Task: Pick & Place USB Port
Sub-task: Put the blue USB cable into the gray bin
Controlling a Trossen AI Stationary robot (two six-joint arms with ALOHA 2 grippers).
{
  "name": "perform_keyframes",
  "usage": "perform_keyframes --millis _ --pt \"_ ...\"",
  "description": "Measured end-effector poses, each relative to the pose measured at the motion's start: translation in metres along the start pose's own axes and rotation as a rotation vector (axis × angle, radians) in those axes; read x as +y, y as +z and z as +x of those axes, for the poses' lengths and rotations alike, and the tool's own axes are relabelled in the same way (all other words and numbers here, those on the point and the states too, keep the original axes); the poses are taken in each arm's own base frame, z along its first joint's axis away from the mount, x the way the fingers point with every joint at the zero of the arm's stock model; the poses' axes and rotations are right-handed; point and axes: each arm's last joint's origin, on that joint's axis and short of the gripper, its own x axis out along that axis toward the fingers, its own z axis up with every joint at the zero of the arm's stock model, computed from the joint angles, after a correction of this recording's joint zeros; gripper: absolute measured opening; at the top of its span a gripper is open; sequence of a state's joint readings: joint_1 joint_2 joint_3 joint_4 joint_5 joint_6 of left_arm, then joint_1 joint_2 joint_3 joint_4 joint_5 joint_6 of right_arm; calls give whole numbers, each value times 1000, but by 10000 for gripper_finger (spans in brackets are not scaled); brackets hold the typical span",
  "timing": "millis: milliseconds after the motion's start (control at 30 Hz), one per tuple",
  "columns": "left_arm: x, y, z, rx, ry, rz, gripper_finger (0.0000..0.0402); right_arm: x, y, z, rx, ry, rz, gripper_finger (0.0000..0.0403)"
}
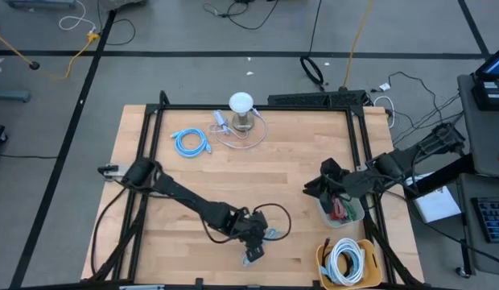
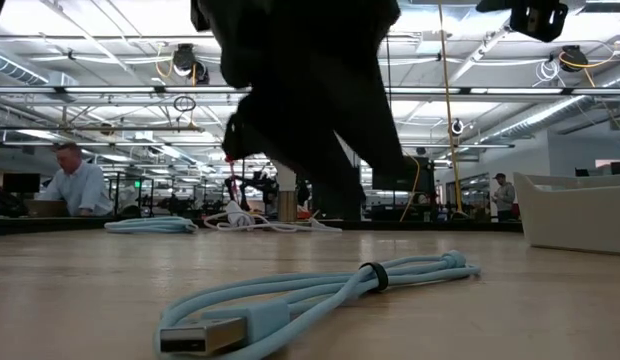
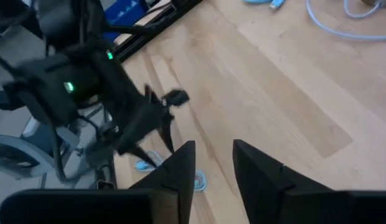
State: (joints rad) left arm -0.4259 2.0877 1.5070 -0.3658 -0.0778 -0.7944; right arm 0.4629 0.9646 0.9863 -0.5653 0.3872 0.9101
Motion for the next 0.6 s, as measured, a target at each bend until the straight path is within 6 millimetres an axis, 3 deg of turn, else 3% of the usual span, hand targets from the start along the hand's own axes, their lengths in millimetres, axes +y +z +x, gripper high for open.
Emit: perform_keyframes --millis 233,400,600 --pt "8 -19 28 114 44 25 152 -2 3 2 7 1 27 109" --pt "6 -28 37 155 23 25 148 -1 4 2 -7 11 34 105" --pt "0 -28 34 147 12 13 148 -2 5 2 -25 -7 32 105"
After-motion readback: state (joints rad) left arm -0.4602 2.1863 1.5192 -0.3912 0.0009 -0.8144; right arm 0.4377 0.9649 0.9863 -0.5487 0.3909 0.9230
